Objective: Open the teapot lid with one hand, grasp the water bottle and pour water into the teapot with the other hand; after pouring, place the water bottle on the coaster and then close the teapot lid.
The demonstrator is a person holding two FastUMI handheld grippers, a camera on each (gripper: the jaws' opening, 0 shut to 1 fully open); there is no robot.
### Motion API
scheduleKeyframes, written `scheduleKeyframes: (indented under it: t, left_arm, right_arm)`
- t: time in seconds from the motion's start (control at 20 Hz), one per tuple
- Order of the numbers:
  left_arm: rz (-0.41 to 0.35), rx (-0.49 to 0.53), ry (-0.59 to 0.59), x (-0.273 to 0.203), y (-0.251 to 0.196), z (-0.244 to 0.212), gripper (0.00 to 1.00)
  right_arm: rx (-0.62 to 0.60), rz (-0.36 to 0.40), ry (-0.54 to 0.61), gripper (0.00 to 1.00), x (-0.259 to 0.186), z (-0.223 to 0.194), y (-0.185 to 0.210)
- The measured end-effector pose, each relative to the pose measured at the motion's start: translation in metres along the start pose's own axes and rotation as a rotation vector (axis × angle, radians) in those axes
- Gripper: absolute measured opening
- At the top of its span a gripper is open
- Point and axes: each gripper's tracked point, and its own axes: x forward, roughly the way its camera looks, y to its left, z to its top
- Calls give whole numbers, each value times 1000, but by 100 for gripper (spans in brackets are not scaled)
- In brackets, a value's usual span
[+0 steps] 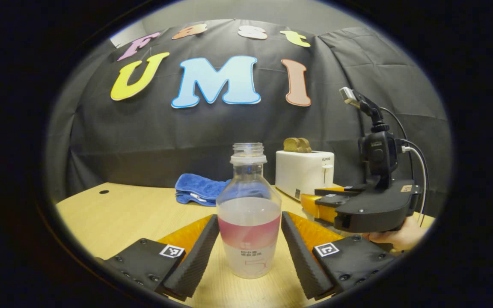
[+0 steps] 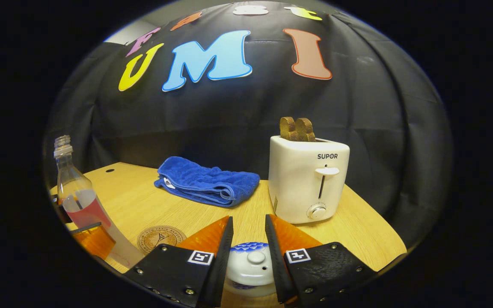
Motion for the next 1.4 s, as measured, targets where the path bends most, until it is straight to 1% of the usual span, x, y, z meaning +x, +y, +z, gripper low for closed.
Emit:
scheduleKeyframes:
  t: [0.1, 0.15, 0.2, 0.25, 0.35, 0.45, 0.5, 0.55, 0.95, 1.1, 1.3, 1.4]
  left_arm:
    - [2, 2, 0, -1, 0, 0, 99]
    - [2, 1, 0, -1, 0, -1, 99]
    - [1, 1, 0, 0, 0, -1, 99]
    - [2, 3, 2, 0, 0, -3, 99]
    - [1, 5, 4, 1, 0, -3, 99]
    - [-4, 6, 12, 2, -2, -6, 99]
    - [-5, 8, 18, 3, -3, -7, 99]
    - [-7, 12, 24, 3, -4, -10, 99]
    - [-12, 16, 31, 4, -5, -12, 99]
    - [-12, 20, 33, 3, -5, -12, 99]
    - [-13, 26, 34, 4, -6, -13, 99]
    - [-15, 28, 37, 3, -7, -12, 99]
  right_arm:
    - [-8, 0, -11, 47, 1, 1, -1]
    - [-1, -48, -18, 47, 12, 9, -8]
    - [15, -34, -1, 16, 0, 1, -10]
    - [35, -28, -3, 19, 1, 2, -9]
    - [57, -19, 9, 18, 3, 1, -8]
    - [45, -10, -9, 19, 5, 1, -5]
    - [40, -7, -14, 12, -8, 6, -5]
    - [36, -7, -13, 8, 6, 2, -6]
    - [110, 34, -57, 8, -3, 10, -6]
    - [134, 46, -89, 8, -7, 18, -7]
    - [156, 50, -145, 8, -15, 35, -9]
    - [144, 26, -169, 8, -20, 42, -16]
